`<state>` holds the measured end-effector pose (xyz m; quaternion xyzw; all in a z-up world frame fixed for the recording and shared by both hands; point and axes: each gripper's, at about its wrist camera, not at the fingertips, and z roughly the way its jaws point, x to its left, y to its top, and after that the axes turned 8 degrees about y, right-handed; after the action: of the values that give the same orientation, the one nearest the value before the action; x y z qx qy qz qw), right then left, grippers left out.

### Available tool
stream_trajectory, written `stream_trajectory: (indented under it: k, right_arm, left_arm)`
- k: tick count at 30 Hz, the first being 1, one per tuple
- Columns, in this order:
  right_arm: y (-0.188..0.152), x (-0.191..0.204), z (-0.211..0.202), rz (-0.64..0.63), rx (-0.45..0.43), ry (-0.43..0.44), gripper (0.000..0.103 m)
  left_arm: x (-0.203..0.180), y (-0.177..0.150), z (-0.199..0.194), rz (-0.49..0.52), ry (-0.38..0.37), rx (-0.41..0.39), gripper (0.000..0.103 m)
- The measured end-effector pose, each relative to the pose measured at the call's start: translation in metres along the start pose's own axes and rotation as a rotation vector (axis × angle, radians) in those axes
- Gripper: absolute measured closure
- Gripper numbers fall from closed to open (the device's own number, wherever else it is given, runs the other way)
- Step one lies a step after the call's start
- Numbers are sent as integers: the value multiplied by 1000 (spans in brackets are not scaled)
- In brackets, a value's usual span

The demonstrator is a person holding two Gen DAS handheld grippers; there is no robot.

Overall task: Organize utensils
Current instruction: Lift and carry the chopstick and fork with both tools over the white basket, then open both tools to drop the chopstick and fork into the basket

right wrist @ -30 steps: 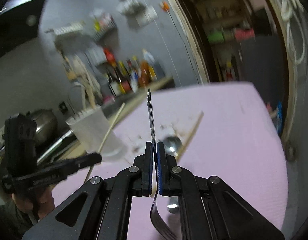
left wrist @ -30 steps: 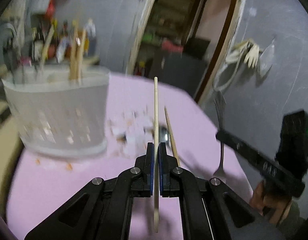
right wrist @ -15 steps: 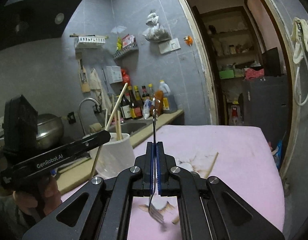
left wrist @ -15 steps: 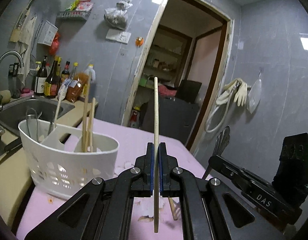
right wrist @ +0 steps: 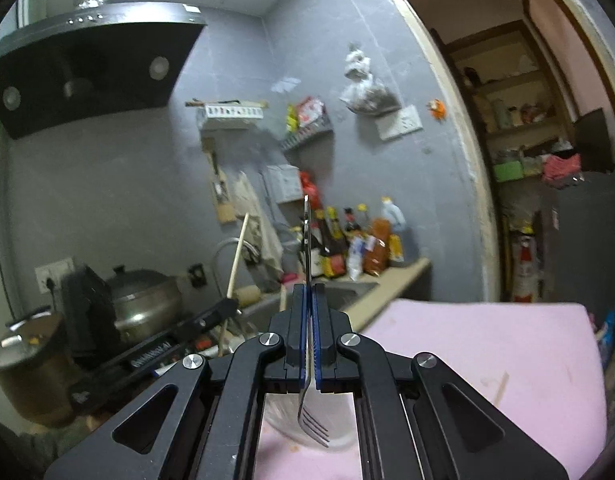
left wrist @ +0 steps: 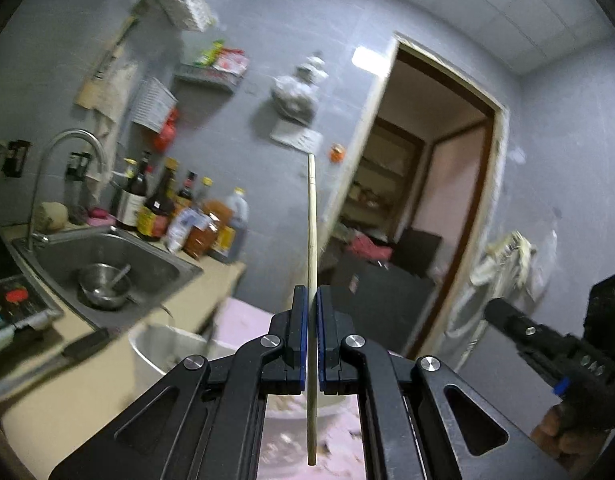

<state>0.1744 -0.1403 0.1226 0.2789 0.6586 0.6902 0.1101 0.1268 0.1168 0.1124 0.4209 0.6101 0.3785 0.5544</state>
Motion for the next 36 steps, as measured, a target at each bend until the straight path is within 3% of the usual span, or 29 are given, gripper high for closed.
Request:
stream_trajectory:
  k: [8,16,21,29,36]
  right_arm:
    - [15,0,46,-20,-19,7,103]
    - [-17,-16,84,0,79,-44,102]
    - [-41,-22,96,8,167,-55,102]
    - [-58,-18,99,-21,210,-79,99]
    - [-62,-21,91,13,206,-61,80]
  left_arm:
    - [55,19,33,-68,81,-66,101]
    - [81,-3,64,-77,189,-56,101]
    - [72,-28,60,-34,244,1,101]
    - [50,-51,50,81,275,66,101]
    - [47,-54,48,104,259,157,96]
